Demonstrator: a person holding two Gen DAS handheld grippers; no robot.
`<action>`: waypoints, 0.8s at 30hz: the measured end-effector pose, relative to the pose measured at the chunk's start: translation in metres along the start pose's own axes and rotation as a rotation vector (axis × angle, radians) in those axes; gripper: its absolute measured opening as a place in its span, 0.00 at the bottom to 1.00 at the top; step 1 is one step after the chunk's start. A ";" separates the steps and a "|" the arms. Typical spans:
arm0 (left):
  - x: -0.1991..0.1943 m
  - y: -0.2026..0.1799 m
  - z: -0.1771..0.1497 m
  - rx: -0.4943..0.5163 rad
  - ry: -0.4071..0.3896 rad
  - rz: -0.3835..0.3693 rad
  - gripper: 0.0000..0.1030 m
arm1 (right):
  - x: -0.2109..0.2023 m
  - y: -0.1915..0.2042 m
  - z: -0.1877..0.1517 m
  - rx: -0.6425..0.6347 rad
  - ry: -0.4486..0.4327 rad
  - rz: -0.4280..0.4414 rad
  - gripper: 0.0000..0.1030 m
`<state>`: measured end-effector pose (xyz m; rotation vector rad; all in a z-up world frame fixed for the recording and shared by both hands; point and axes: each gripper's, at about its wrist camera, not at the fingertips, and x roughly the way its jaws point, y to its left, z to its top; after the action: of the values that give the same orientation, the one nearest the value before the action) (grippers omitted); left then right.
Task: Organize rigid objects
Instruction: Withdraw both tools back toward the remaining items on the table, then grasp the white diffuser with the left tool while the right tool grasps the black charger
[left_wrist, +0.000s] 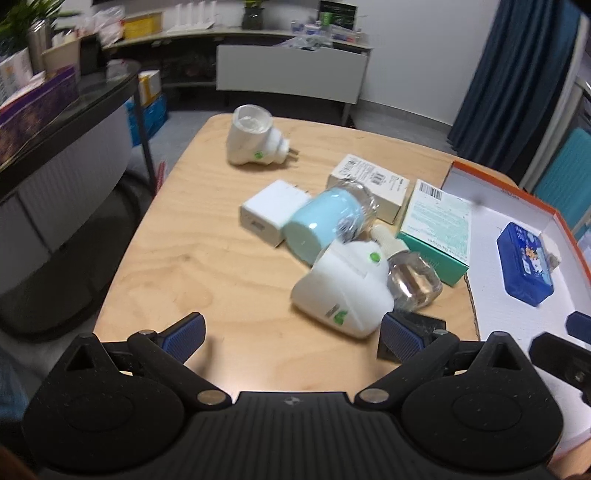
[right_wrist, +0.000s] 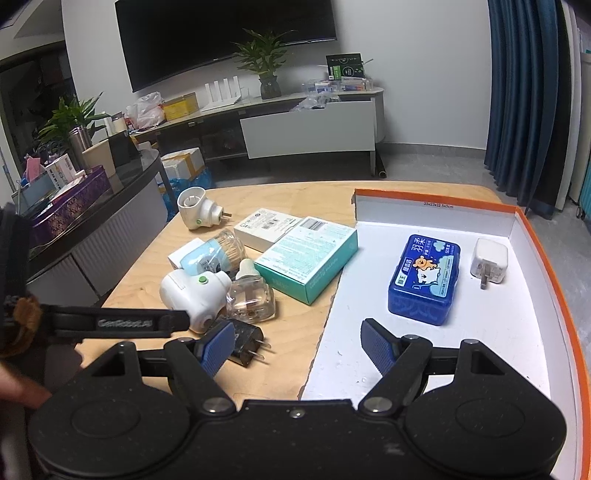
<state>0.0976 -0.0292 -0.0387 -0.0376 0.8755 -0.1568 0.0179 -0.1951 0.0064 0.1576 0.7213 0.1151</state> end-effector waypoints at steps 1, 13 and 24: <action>0.003 -0.001 0.002 0.011 -0.007 -0.020 1.00 | 0.000 -0.001 0.000 0.002 0.001 -0.001 0.87; 0.037 -0.009 0.013 0.051 -0.006 -0.057 0.97 | 0.007 0.000 -0.002 -0.005 0.021 -0.004 0.86; 0.010 0.005 -0.002 0.038 -0.071 -0.090 0.65 | 0.032 0.028 -0.011 -0.070 0.098 0.044 0.86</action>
<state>0.1026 -0.0256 -0.0481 -0.0466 0.8001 -0.2551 0.0327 -0.1612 -0.0171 0.1017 0.8107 0.1904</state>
